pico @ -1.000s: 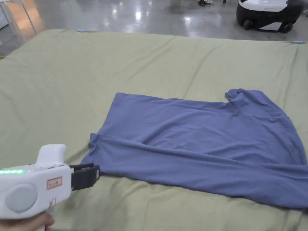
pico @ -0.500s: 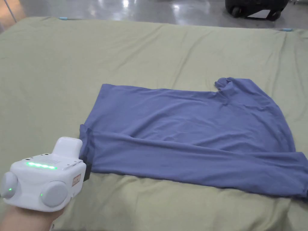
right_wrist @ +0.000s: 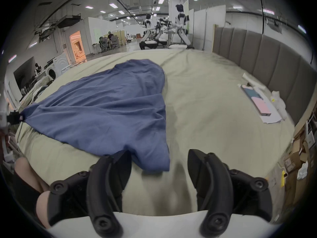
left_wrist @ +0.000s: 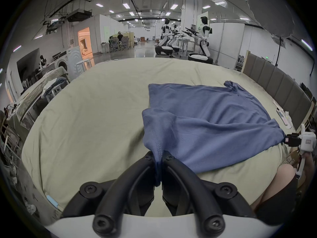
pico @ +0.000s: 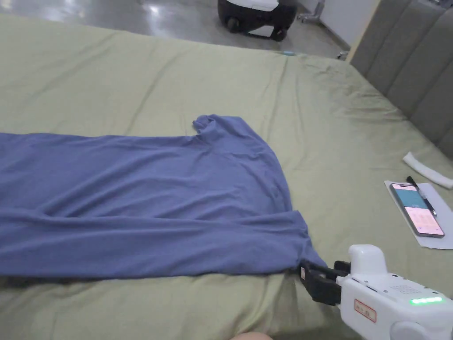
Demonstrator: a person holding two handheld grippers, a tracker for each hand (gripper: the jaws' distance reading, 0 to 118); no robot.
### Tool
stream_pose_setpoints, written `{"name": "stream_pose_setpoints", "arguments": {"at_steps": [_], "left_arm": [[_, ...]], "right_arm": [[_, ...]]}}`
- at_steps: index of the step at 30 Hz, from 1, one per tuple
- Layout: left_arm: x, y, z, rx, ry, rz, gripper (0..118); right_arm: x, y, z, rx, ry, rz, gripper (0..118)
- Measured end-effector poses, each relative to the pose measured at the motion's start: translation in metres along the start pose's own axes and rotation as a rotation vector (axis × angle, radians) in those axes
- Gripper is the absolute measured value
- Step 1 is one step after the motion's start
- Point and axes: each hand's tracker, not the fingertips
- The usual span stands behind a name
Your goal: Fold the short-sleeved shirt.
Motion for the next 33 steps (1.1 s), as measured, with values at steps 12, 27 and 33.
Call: {"name": "stream_pose_setpoints", "arguments": {"at_steps": [12, 27, 33], "left_arm": [[-0.007, 0.005, 0.023, -0.008, -0.038, 0.045, 4], [-0.022, -0.077, 0.061, -0.175, -0.101, 0.09, 4], [-0.013, -0.091, 0.051, -0.179, -0.054, 0.118, 27]], "right_arm": [[-0.007, 0.014, -0.001, 0.05, -0.016, 0.164, 8], [-0.002, -0.033, 0.065, -0.051, -0.026, 0.302, 8], [0.002, -0.043, 0.054, -0.03, -0.018, 0.253, 14]]}}
